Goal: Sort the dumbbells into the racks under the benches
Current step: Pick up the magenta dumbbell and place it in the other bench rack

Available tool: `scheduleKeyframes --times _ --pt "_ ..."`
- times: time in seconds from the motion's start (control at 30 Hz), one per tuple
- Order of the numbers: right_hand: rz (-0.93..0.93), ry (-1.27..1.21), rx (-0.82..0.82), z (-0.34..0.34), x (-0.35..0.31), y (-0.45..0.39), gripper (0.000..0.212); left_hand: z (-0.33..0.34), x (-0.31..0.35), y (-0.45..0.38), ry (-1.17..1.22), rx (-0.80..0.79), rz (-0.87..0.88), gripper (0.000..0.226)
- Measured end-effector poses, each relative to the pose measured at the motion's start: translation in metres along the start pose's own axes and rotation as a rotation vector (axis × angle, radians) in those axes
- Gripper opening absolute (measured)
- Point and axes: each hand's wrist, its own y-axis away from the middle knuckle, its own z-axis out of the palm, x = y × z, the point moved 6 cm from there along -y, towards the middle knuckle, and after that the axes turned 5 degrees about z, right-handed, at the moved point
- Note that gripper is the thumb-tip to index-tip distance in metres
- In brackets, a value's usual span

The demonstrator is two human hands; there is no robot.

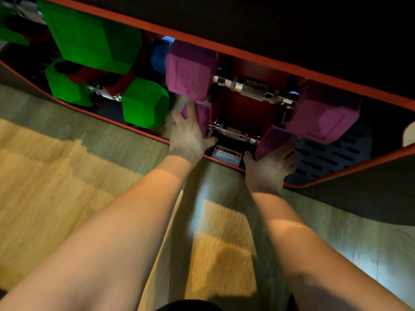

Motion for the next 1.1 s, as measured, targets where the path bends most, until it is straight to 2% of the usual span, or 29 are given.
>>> scheduleKeyframes --times 0.17,0.57,1.1 --pt "0.026 -0.02 -0.011 -0.005 0.0066 0.0007 0.117 0.0031 0.0067 0.0033 -0.042 0.0 0.052 0.099" --pt "0.023 0.011 -0.013 -0.0014 0.0007 0.0032 0.106 0.0008 0.0021 0.0012 -0.052 0.002 0.001 0.114" --pt "0.046 0.023 -0.002 0.0004 0.0063 0.0016 0.109 0.0025 0.0035 0.0037 -0.022 0.021 0.041 0.11"
